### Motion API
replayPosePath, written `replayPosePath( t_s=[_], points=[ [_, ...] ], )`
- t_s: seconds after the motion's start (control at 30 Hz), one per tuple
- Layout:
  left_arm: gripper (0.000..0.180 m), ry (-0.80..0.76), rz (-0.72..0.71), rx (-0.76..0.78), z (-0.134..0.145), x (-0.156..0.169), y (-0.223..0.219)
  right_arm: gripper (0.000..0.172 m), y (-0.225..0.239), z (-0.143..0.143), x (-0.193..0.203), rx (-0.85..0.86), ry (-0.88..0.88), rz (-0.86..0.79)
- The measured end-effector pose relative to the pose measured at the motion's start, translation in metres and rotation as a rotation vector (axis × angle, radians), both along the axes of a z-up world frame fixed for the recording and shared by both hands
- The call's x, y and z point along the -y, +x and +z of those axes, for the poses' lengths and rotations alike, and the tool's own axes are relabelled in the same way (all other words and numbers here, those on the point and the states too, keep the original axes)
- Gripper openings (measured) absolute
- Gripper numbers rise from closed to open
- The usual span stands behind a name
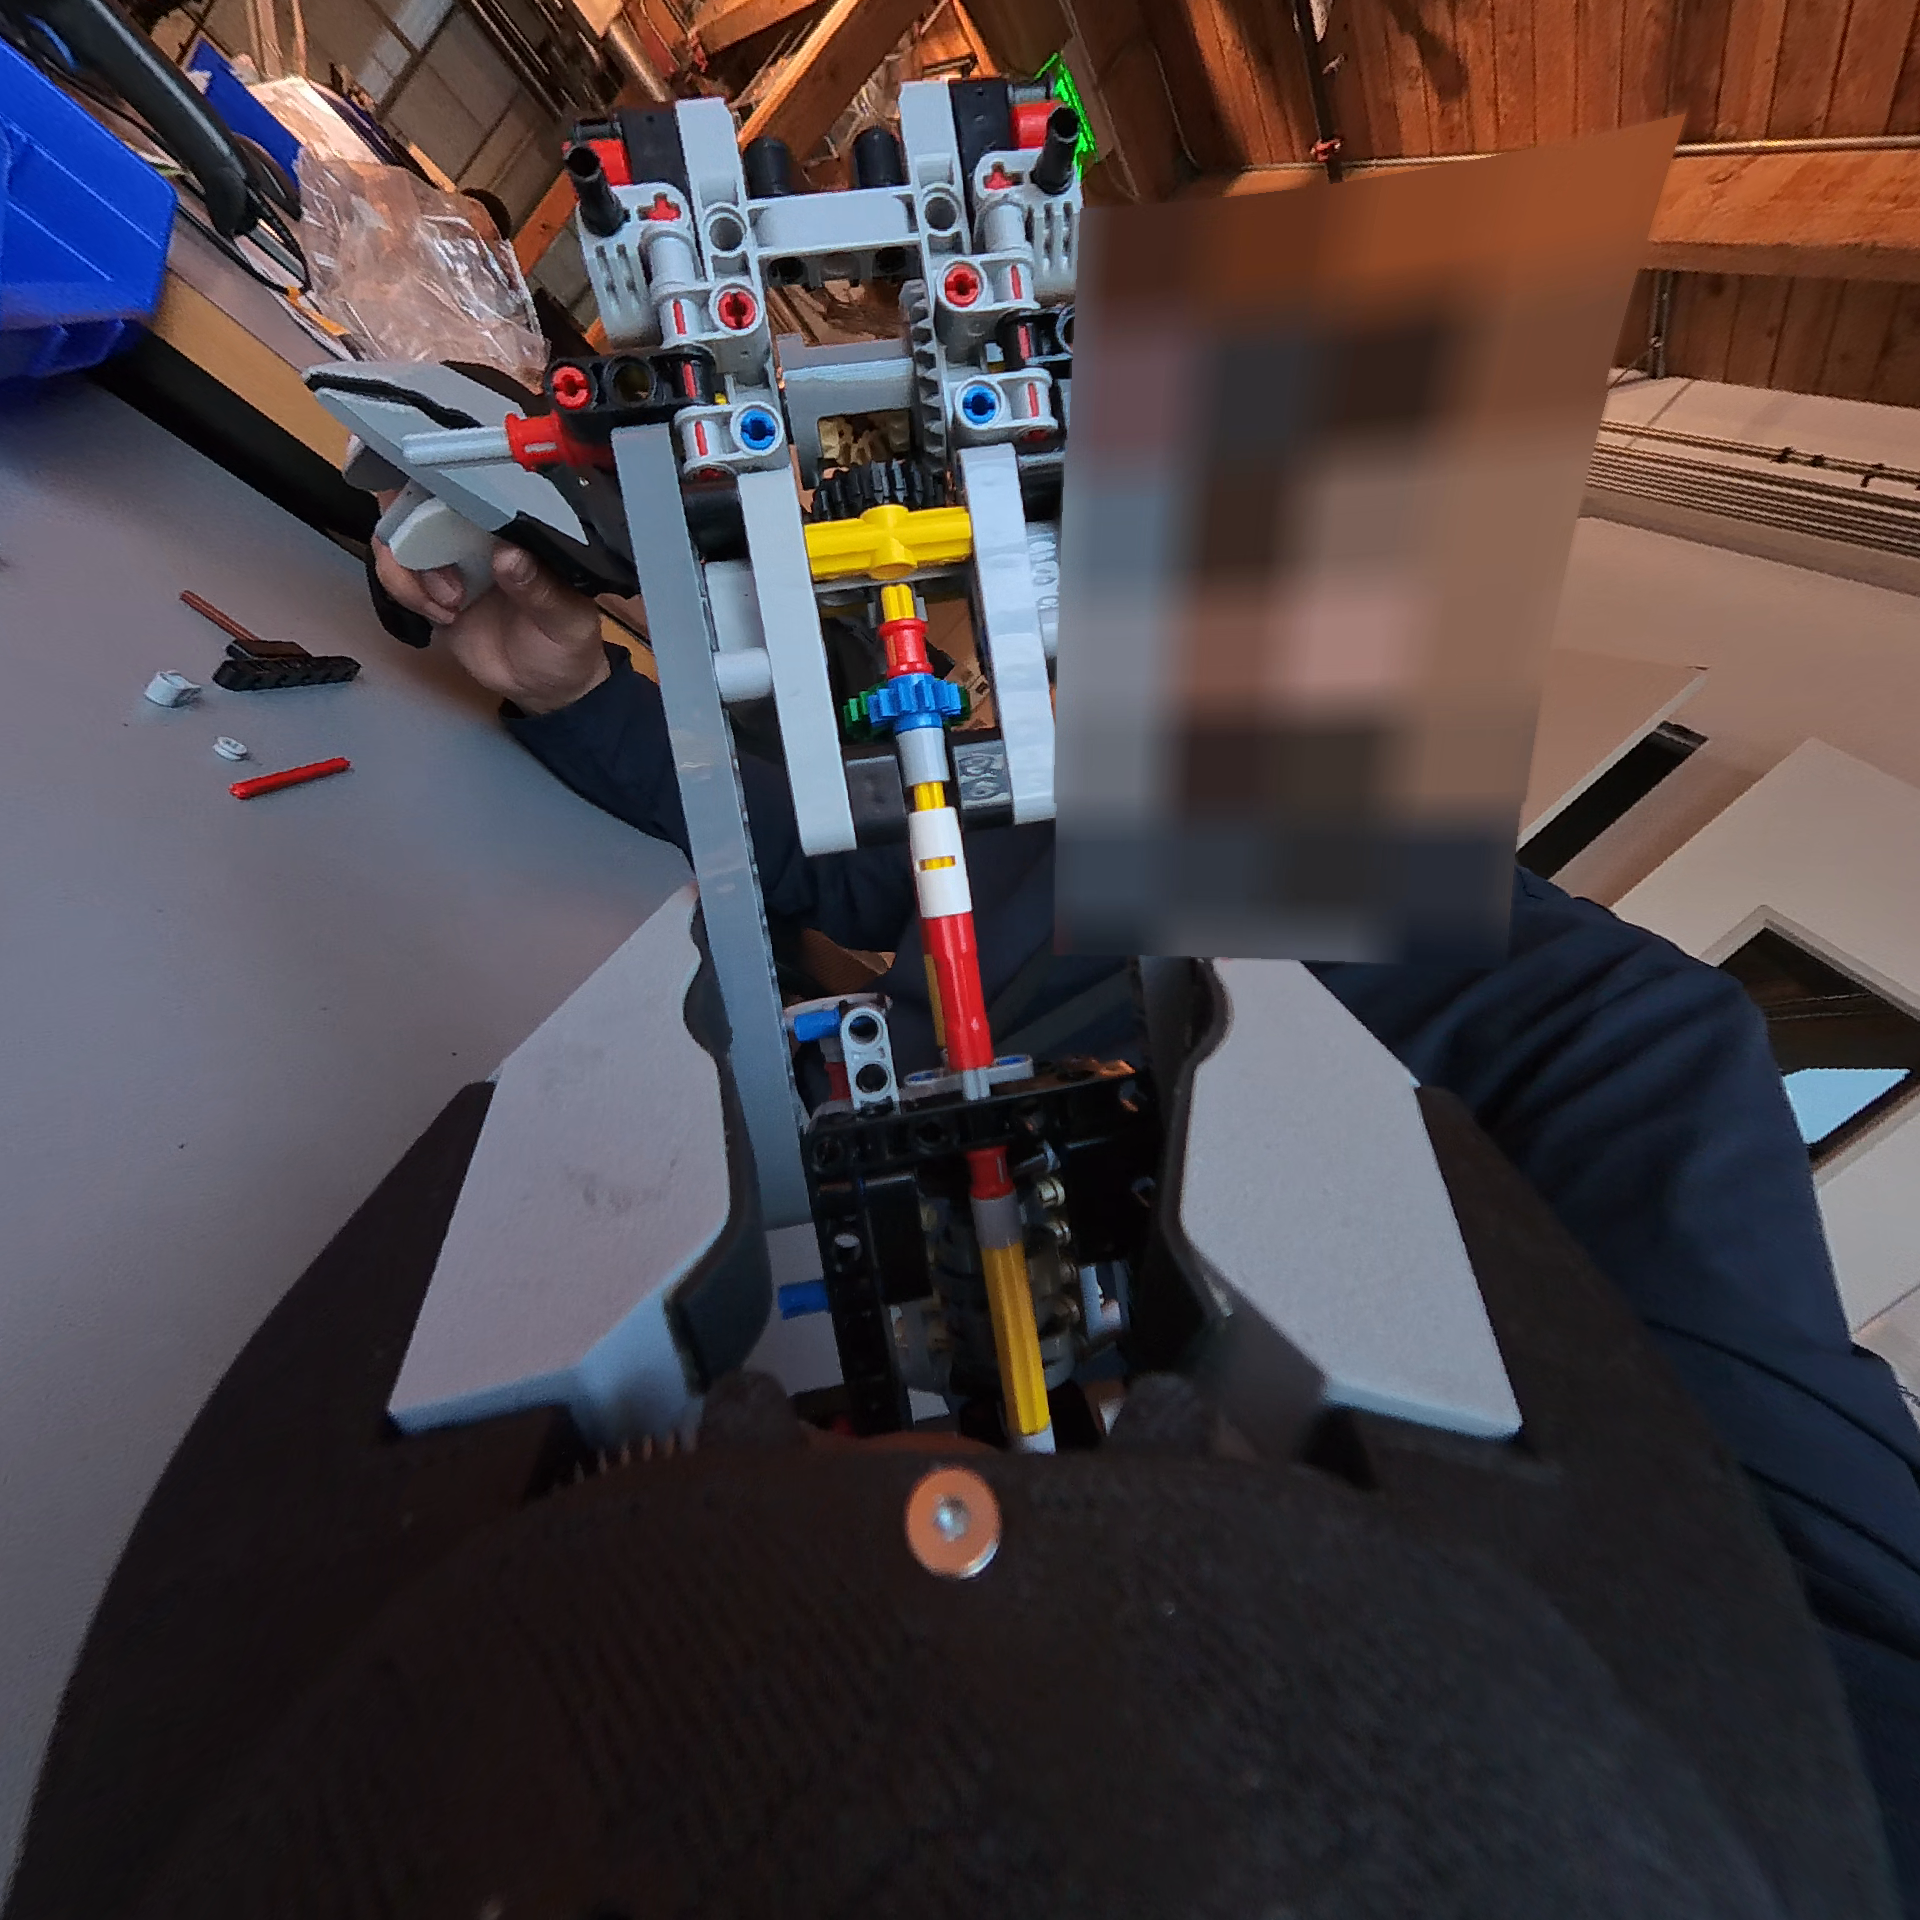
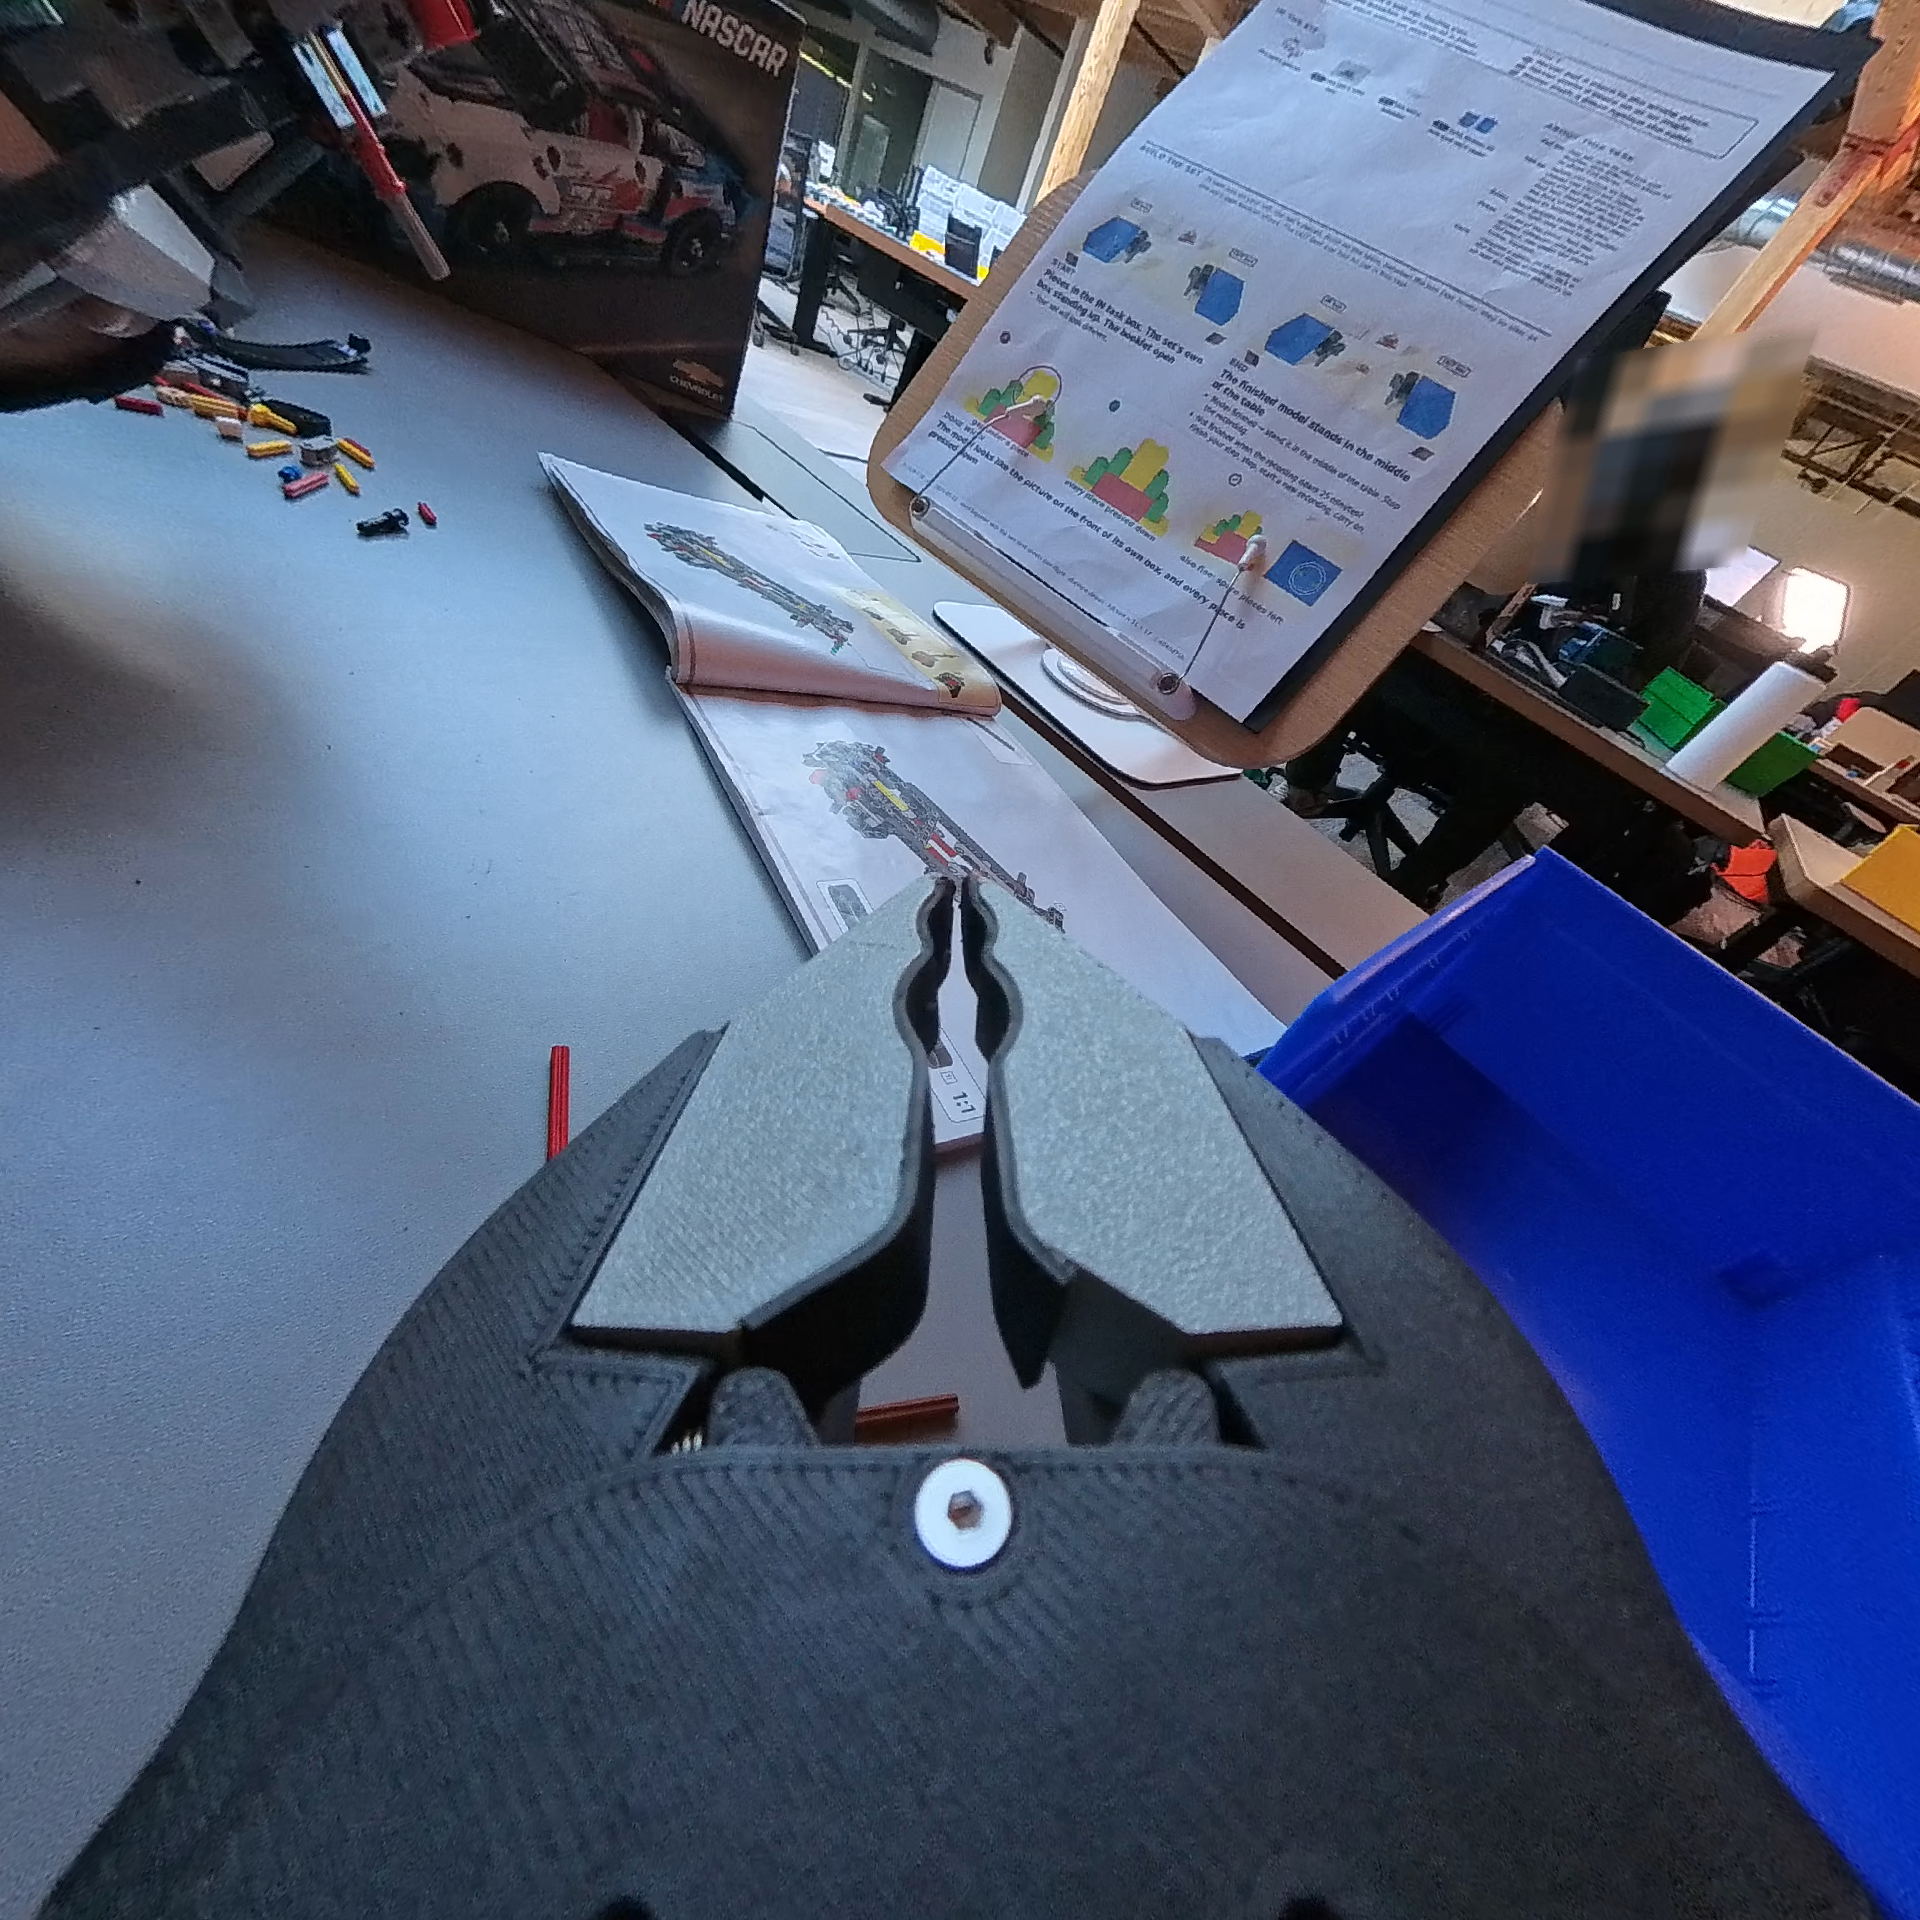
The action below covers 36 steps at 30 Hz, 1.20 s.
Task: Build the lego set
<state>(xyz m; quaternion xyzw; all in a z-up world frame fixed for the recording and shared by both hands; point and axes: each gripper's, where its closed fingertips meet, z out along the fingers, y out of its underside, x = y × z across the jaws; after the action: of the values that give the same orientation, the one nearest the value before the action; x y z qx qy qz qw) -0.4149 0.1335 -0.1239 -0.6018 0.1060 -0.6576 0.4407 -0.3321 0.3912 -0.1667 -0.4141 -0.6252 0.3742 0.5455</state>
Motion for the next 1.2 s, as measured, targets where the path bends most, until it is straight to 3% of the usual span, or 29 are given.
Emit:
replayPosePath(
  t_s=[0.23,0.33,0.43,0.53,0.73,0.83,0.97,1.2],
  points=[
    [0.087,-0.008,0.000,-0.013,-0.002,0.000,0.002,0.000,0.000,0.000,0.000,0.001,0.007,0.000],
    [0.087,-0.023,0.028,-0.089,-0.010,-0.005,0.004,0.000,0.000,0.000,0.000,0.000,0.013,-0.002],
    [0.088,-0.046,0.128,-0.313,-0.029,-0.021,0.006,0.000,0.001,0.000,0.000,0.001,0.024,-0.005],
    [0.087,-0.163,0.230,-0.675,-0.064,-0.041,0.001,0.000,0.001,0.000,0.000,0.003,0.022,-0.005],
    [0.087,-0.339,0.185,-1.420,-0.132,-0.034,-0.013,0.000,0.000,-0.002,-0.002,0.010,0.015,-0.011],
    [0.087,-0.423,0.222,-1.586,-0.137,-0.032,-0.018,0.000,0.000,-0.003,-0.003,0.010,0.014,-0.016],
    [0.087,-0.449,0.239,-1.649,-0.135,-0.028,-0.011,0.000,0.000,-0.004,-0.004,0.015,0.009,-0.018],
    [0.084,-0.408,0.351,-1.361,-0.099,-0.031,0.001,0.000,0.001,-0.006,-0.012,0.027,-0.009,-0.044]
  ],
)
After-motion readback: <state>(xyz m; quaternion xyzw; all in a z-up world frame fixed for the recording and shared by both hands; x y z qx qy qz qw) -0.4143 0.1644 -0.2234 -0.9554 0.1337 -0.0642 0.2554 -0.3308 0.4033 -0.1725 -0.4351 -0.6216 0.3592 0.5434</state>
